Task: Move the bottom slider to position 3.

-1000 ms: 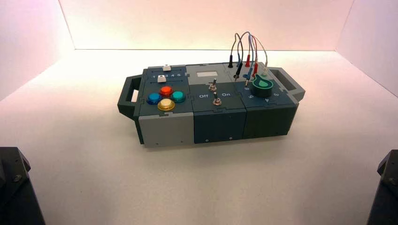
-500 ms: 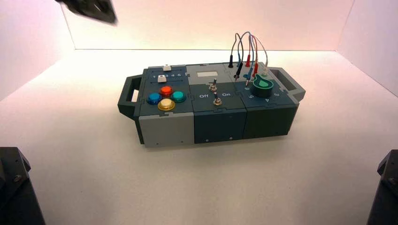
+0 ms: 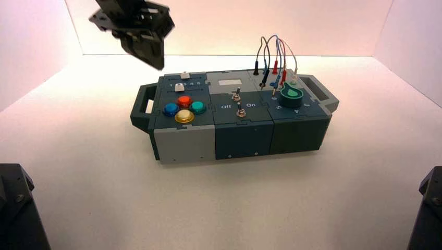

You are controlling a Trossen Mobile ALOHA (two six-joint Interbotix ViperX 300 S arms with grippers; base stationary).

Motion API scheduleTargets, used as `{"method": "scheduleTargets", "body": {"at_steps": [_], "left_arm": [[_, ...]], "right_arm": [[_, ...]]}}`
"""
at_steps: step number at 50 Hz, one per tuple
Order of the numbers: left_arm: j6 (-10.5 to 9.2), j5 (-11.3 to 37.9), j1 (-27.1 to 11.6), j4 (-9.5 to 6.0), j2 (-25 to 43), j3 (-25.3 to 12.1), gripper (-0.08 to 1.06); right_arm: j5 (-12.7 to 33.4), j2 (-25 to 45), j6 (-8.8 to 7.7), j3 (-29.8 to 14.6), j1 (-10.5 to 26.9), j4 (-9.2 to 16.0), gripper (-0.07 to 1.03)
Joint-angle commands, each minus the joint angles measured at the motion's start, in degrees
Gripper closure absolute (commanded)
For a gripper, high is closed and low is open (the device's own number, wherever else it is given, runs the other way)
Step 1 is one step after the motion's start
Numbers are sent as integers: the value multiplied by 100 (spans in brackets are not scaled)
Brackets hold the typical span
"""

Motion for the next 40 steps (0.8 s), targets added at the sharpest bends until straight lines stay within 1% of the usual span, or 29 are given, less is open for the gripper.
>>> {"method": "scheduleTargets", "body": {"at_steps": [1,14,30,40], "left_arm": [[9,44,-26,9,132,-220,101],[9,62,-26,0,255,-334,101],[9,79,-18,0,606,-352,101],[9,79,-26,0,721,-466,101]], "right_arm": [[-26,26,18,-79,0,-9,99],[-26,-44,18,-79,0,-26,99],[-26,-149,18,-70,-9,-18,99],[-26,-149,18,-70,-9,-18,99]]}}
